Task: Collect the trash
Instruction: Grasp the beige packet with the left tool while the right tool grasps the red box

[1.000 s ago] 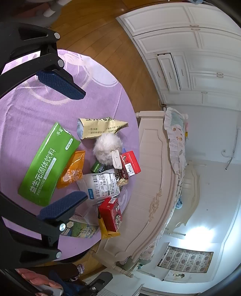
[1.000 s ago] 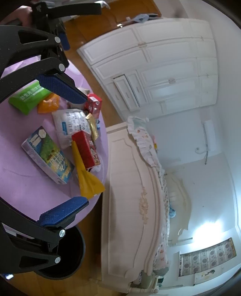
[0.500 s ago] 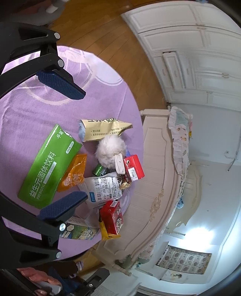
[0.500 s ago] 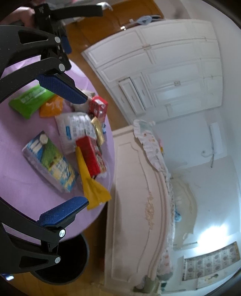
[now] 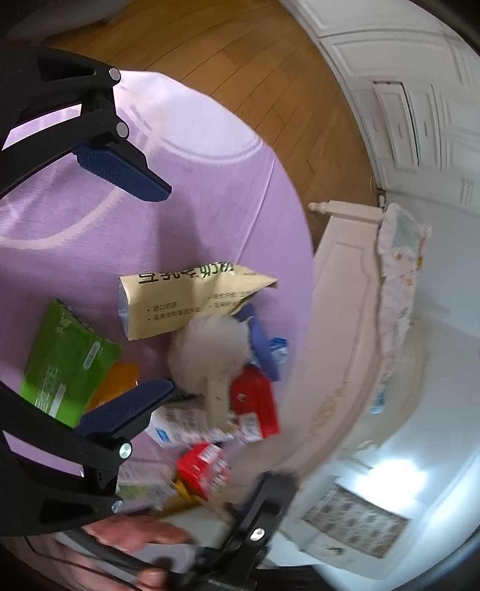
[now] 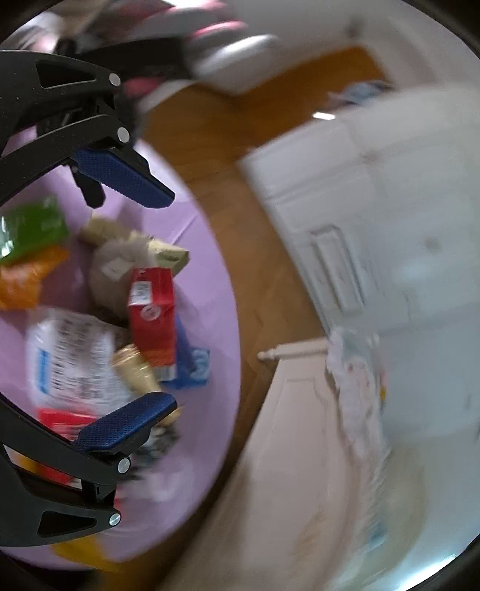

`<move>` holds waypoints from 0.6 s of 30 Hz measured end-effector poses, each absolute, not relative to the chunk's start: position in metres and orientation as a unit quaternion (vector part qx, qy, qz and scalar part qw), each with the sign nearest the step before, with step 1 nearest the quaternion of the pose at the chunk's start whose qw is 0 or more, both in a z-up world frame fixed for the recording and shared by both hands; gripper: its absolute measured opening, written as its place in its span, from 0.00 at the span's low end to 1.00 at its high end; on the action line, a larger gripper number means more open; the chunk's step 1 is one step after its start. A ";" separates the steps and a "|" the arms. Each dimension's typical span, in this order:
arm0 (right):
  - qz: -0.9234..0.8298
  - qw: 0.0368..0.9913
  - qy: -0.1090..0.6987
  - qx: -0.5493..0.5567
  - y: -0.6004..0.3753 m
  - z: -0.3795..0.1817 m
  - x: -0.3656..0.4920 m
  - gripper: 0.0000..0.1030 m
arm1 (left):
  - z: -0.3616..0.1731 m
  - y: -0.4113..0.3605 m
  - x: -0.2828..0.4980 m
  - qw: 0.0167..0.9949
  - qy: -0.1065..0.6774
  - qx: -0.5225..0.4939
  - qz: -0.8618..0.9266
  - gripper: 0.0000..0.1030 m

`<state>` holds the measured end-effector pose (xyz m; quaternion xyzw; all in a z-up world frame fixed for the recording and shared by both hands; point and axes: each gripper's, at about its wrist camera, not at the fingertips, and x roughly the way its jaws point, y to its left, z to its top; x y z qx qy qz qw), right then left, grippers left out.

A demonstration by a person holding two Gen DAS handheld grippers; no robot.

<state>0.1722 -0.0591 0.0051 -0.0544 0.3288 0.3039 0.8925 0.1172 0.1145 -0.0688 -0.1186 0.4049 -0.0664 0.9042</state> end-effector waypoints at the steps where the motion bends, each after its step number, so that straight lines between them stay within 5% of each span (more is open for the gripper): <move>1: 0.308 0.889 0.325 -0.096 -0.049 0.003 0.173 0.96 | -0.072 0.111 0.121 0.902 0.414 -0.105 -0.067 0.90; 6: 0.354 0.826 0.295 -0.324 -0.009 -0.011 0.173 0.96 | -0.085 0.108 0.134 0.888 0.446 -0.086 -0.076 0.75; 12: 0.392 0.766 0.303 -0.409 -0.024 -0.013 0.176 0.95 | -0.095 0.114 0.141 0.887 0.450 -0.074 -0.068 0.70; 18: 0.392 0.738 0.319 -0.447 -0.018 -0.038 0.190 0.56 | -0.093 0.121 0.141 0.890 0.446 -0.082 -0.052 0.53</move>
